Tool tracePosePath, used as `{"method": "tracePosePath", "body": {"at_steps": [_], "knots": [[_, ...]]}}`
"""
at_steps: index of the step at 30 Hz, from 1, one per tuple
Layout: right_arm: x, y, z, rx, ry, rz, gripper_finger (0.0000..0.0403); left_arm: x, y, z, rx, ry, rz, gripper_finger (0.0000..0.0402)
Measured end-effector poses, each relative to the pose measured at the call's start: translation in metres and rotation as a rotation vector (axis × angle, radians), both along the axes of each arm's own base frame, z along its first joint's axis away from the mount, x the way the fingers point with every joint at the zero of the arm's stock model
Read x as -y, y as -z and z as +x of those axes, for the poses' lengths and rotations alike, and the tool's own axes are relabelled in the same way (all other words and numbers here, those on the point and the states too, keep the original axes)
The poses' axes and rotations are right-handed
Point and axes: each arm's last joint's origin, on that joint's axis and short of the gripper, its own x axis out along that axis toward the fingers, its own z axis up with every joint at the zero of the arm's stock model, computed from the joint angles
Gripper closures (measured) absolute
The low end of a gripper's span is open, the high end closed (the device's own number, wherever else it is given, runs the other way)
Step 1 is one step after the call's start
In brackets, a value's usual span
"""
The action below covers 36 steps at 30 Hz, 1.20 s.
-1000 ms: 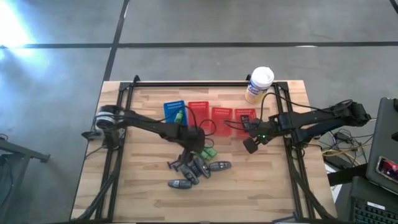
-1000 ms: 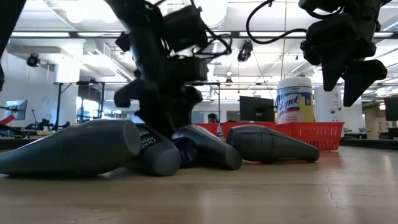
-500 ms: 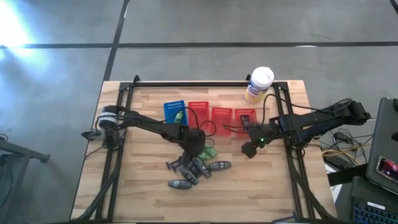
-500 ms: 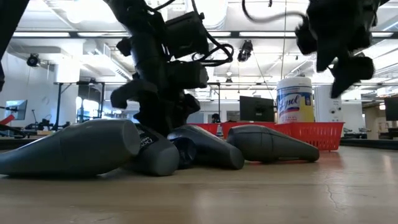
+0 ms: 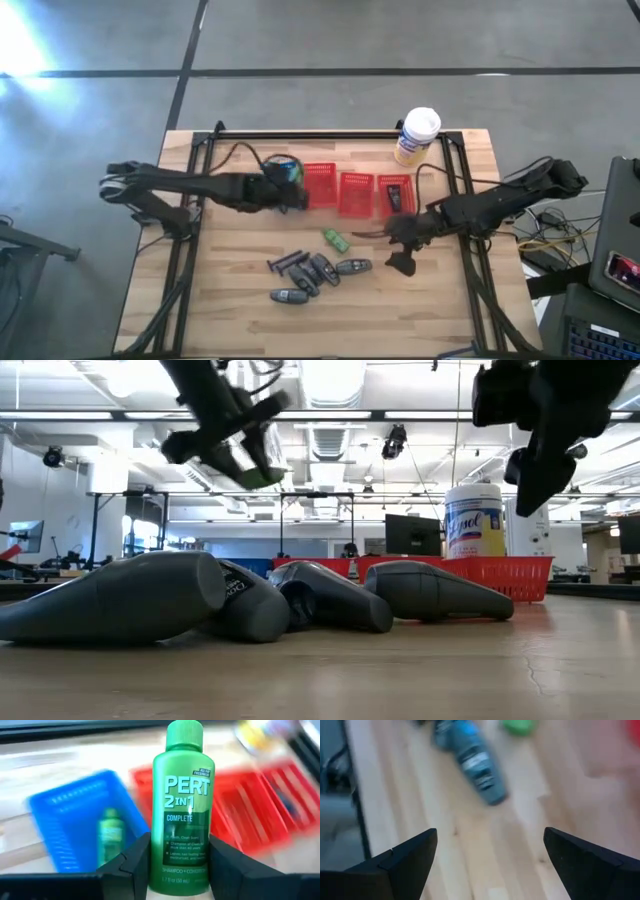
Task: Pick & Place Travel size toiletries
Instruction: Put the green shampoo into the blue bin, then put the black deodorant into the middle red bin
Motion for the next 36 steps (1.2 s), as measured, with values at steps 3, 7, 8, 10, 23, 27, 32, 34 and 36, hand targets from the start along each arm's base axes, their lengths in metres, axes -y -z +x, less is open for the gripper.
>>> {"method": "tracePosePath", "body": {"at_steps": [3, 7, 8, 10, 23, 27, 32, 34, 36], "knots": [[-0.015, 0.012, 0.005, 0.008, -0.192, -0.060, 0.0039, -0.022, 0.009, -0.009, 0.021, -0.077, -0.059, 0.0244], [-0.024, 0.025, 0.013, 0.003, -0.337, -0.224, 0.0039, -0.047, 0.035, -0.013, 0.001, -0.079, -0.158, 0.0241], [-0.025, 0.026, 0.016, 0.005, -0.353, -0.254, 0.0039, -0.052, 0.040, -0.014, 0.004, -0.094, -0.162, 0.0240], [-0.028, 0.025, 0.024, 0.022, -0.377, -0.279, 0.0039, -0.061, 0.047, -0.017, 0.011, -0.138, -0.170, 0.0235], [-0.039, 0.038, 0.052, -0.018, -0.404, -0.324, 0.0039, -0.062, 0.060, -0.022, 0.021, -0.100, -0.354, 0.0136], [-0.038, 0.041, 0.054, -0.022, -0.345, -0.347, 0.0039, -0.048, 0.041, -0.019, 0.034, 0.031, -0.282, 0.0124], [-0.040, 0.044, 0.060, 0.022, -0.315, -0.329, 0.0039, -0.027, 0.018, -0.024, 0.037, 0.220, -0.184, 0.0123], [-0.041, 0.049, 0.063, 0.032, -0.316, -0.328, 0.0039, -0.021, 0.012, -0.031, 0.021, 0.282, -0.164, 0.0124], [-0.042, 0.053, 0.067, 0.051, -0.312, -0.325, 0.0039, -0.015, 0.005, -0.040, 0.011, 0.325, -0.148, 0.0124]]}}
